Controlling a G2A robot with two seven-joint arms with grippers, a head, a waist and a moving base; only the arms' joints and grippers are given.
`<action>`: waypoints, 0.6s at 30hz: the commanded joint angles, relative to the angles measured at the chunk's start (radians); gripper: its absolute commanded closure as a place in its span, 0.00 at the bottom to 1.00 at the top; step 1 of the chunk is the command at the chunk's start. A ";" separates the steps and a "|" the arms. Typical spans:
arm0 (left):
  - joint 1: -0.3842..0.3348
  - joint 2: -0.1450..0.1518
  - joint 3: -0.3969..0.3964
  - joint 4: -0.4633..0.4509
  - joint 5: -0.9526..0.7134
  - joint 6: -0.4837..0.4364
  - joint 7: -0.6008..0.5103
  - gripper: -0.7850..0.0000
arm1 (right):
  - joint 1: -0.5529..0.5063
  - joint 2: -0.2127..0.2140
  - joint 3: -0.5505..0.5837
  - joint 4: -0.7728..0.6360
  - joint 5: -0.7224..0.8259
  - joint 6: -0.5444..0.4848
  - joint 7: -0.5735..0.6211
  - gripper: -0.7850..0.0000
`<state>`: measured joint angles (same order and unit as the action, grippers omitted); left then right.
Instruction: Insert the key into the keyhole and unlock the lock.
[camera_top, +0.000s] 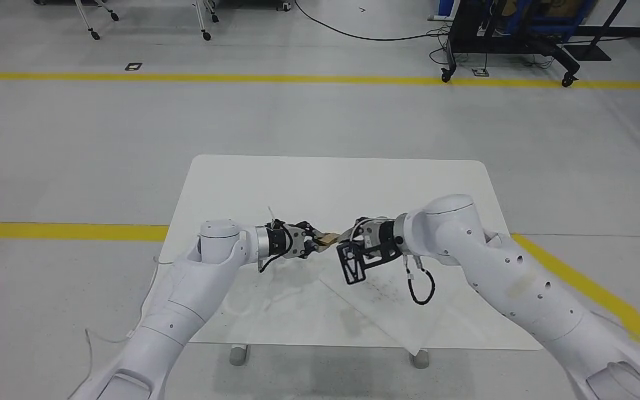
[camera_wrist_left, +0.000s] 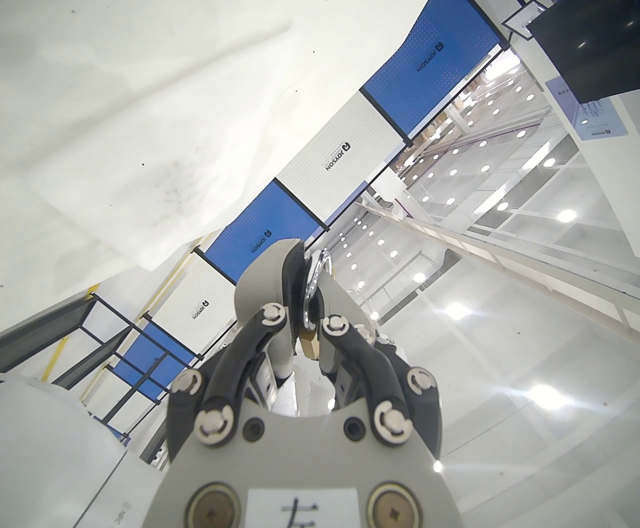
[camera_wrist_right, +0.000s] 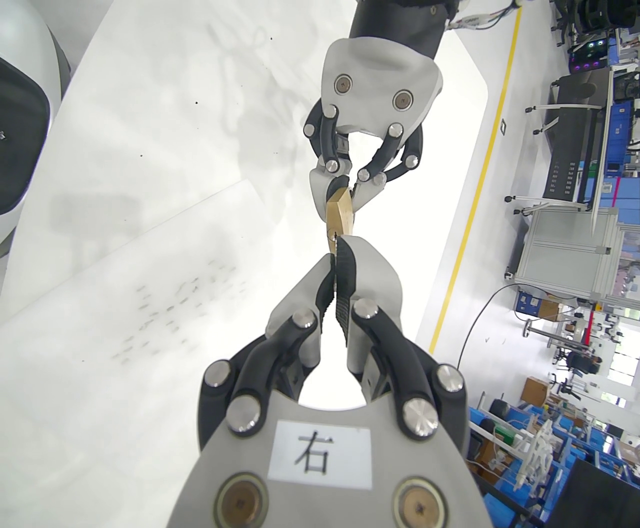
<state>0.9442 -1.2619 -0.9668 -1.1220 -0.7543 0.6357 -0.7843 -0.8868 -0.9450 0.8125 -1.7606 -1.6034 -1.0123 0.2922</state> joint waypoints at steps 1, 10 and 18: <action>-0.001 0.000 0.001 0.001 0.000 0.001 -0.003 1.00 | 0.002 -0.001 -0.004 0.002 -0.002 0.000 -0.004 1.00; -0.004 0.001 0.005 0.004 -0.003 -0.002 -0.017 1.00 | 0.015 -0.006 -0.021 0.019 -0.008 0.000 -0.022 1.00; -0.006 0.002 0.008 0.007 -0.003 -0.006 -0.025 1.00 | 0.022 -0.010 -0.030 0.020 -0.008 0.000 -0.025 1.00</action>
<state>0.9386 -1.2603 -0.9592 -1.1147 -0.7581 0.6301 -0.8085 -0.8654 -0.9549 0.7837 -1.7395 -1.6109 -1.0123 0.2672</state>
